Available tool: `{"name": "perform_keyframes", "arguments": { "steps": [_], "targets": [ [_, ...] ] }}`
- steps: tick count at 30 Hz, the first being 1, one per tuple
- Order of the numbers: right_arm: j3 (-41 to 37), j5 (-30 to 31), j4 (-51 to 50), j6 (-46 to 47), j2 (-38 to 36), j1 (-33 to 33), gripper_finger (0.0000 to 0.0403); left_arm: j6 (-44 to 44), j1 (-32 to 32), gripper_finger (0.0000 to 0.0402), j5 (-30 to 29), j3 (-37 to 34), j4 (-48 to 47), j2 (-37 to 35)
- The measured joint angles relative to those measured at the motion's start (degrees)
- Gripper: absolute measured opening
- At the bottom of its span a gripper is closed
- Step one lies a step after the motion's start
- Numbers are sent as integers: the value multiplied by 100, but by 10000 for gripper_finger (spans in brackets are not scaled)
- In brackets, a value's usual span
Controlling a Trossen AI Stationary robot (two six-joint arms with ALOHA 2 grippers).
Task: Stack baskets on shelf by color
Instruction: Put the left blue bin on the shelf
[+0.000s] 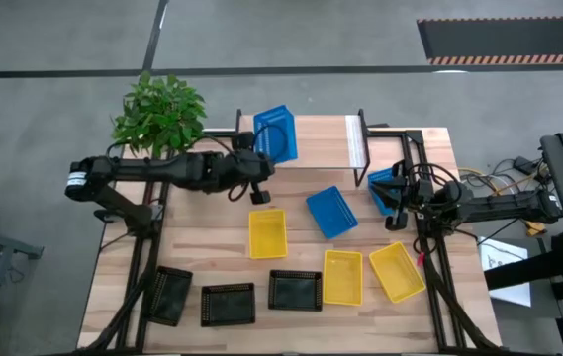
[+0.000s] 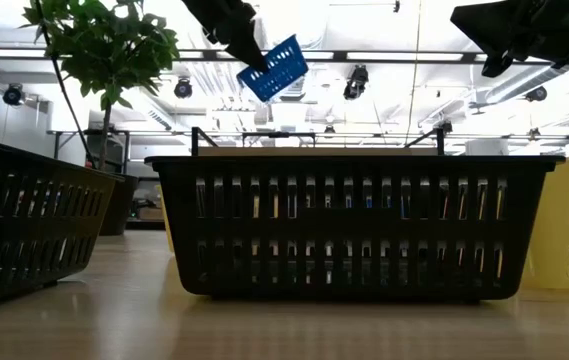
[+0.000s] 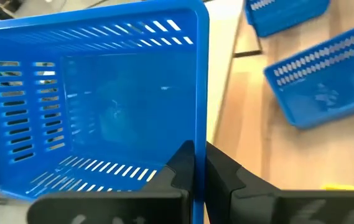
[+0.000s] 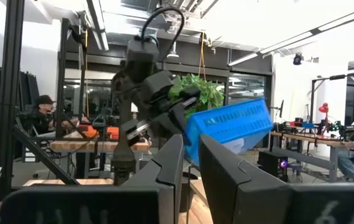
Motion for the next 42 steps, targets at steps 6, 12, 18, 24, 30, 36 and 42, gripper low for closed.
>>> {"name": "perform_keyframes", "arguments": {
  "steps": [6,12,18,24,30,36,42],
  "targets": [
    [0,0,-18,-2,-1,0,43,74,326,0,335,-107,64,0],
    [0,0,-32,-2,0,0,43,72,582,0,420,-392,70,0],
    [0,-1,-35,-3,0,0,43,67,646,0,422,-677,148,0],
    [0,0,-35,-6,0,0,43,80,655,0,427,-825,369,9],
    [0,-2,-37,-6,0,0,43,94,674,0,427,-841,372,122],
    [0,-2,-37,-6,-1,0,43,211,683,0,425,-841,371,181],
    [0,-2,-39,-4,-1,0,43,208,683,0,425,-841,372,184]
  ]
}}
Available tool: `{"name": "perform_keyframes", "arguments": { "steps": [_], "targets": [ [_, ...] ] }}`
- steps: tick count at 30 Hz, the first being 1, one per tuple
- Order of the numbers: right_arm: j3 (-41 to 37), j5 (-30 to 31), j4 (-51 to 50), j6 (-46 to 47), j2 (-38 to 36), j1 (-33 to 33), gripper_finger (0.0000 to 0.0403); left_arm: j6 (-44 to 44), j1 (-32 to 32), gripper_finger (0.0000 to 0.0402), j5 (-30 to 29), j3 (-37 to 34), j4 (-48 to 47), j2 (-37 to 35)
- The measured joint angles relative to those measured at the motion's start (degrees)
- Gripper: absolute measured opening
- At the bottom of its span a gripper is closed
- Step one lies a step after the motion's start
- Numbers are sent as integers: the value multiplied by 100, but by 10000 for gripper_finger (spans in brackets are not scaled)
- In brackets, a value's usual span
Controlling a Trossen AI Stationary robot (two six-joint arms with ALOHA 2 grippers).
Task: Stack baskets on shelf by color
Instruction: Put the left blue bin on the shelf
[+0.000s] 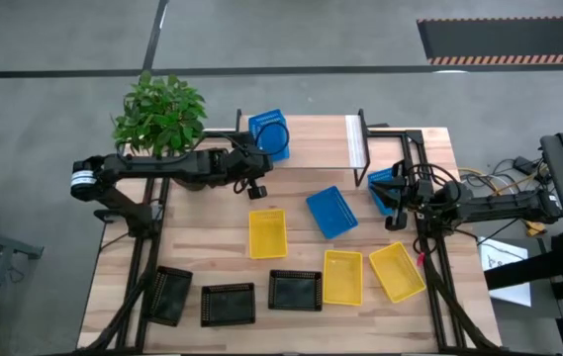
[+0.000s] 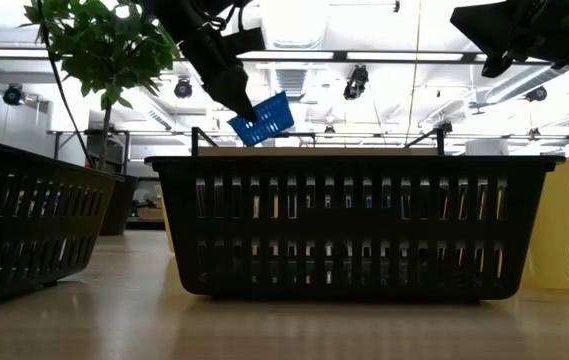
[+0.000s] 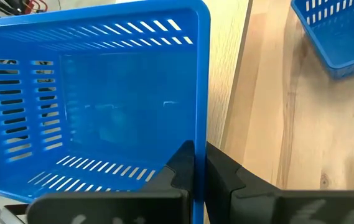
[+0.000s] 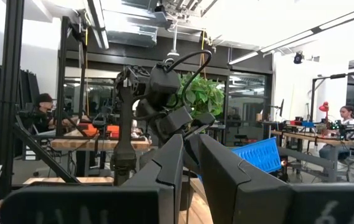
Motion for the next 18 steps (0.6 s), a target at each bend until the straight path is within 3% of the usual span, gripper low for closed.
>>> {"name": "perform_keyframes", "arguments": {
  "steps": [18],
  "targets": [
    [0,0,-35,0,0,0,43,-2,-2,63,-28,73,-7,2]
  ]
}}
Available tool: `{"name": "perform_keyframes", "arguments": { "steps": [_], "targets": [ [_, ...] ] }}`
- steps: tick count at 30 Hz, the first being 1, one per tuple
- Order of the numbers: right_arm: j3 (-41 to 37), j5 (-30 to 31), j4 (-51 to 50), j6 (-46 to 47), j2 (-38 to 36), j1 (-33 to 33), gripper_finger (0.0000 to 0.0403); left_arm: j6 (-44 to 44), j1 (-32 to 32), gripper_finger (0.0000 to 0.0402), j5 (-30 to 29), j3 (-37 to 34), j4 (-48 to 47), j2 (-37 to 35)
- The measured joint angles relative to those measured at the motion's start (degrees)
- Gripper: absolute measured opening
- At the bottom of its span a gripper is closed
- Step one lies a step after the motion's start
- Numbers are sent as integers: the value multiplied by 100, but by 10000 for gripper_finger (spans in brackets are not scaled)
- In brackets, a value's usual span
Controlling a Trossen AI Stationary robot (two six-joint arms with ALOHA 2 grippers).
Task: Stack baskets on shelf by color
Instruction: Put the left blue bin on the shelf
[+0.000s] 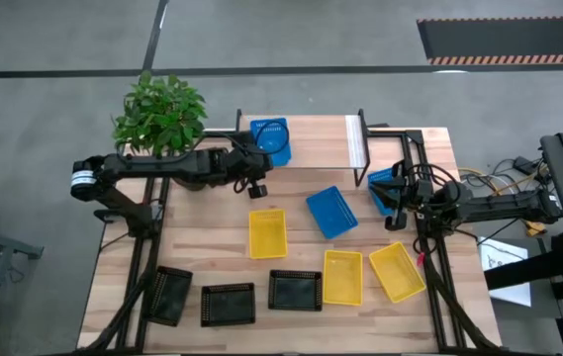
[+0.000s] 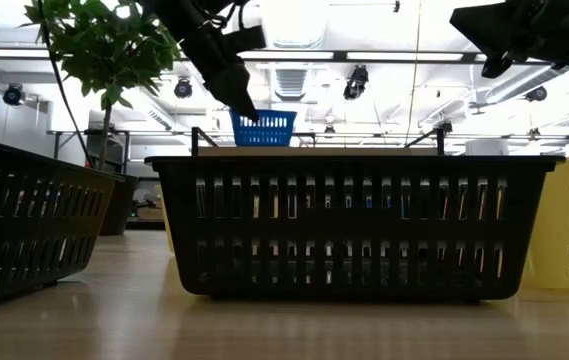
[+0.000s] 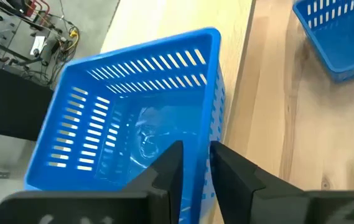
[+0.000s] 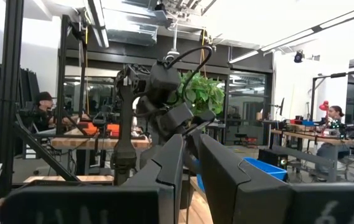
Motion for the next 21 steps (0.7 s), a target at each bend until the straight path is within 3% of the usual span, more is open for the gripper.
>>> {"name": "perform_keyframes", "arguments": {
  "steps": [12,21],
  "targets": [
    [0,-2,-52,-28,0,0,43,8,-204,64,-1,63,-16,-481],
    [324,-9,-92,-195,422,0,43,-94,-970,64,-2,-109,90,-1327]
  ]
}}
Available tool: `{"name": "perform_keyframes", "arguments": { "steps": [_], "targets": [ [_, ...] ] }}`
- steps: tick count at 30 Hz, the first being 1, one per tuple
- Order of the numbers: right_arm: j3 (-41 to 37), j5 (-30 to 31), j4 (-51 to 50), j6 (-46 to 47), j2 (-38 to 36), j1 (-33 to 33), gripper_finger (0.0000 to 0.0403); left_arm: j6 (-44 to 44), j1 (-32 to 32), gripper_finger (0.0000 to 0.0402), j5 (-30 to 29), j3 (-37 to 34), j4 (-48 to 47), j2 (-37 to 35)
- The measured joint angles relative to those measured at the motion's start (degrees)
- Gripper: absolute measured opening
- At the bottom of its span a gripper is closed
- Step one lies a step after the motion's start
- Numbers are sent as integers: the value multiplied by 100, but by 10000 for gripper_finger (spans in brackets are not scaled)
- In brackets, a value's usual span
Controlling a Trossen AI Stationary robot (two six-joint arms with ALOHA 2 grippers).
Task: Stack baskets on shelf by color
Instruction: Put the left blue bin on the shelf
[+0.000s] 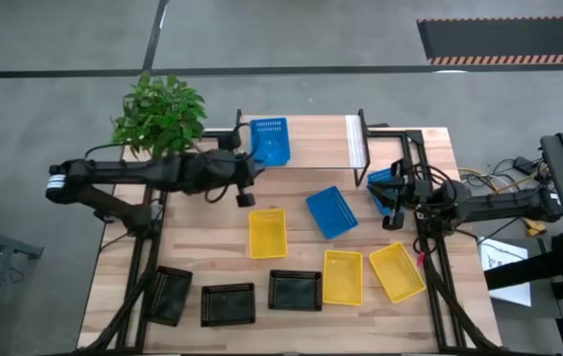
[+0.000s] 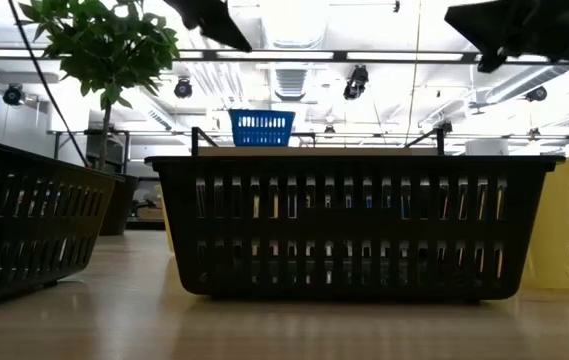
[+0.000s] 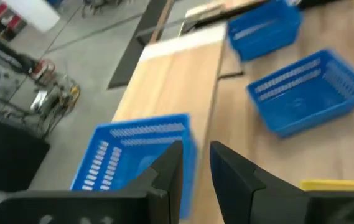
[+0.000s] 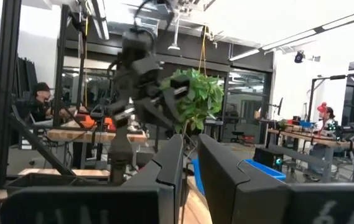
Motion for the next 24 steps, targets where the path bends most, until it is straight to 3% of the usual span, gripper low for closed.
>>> {"name": "perform_keyframes", "arguments": {
  "steps": [5,10,16,21,24],
  "targets": [
    [760,-7,-667,-74,803,0,43,-136,-659,64,4,-608,739,-415],
    [1702,2,-1263,-132,1679,-2,43,311,-1160,63,8,-1633,1948,-877],
    [3265,3,-2982,-96,2612,-73,43,1303,-1493,63,297,-2749,2982,-1554],
    [4648,5,-4958,50,3496,-385,43,1476,-1509,63,323,-3220,3358,-2172],
    [5467,7,-5633,56,3990,-665,43,1460,-1509,63,323,-3446,3372,-2526]
  ]
}}
